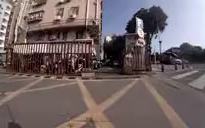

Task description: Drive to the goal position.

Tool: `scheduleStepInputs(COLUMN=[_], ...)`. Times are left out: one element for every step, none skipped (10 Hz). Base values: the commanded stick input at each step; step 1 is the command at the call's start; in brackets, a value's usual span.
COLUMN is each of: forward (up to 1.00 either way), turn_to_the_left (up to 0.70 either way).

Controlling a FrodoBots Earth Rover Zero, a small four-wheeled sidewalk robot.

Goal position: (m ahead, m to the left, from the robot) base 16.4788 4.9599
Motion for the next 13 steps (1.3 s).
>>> scheduleStepInputs(forward=[0.7,0.7,0.7,0.7,0.7,0.7,0.7,0.7,0.7,0.67,0.45,0.45,0.45], turn_to_the_left=[0.0,0.0,0.0,0.0,0.0,0.0,0.0,0.0,0.0,0.0,0.0,0.0,0.0])
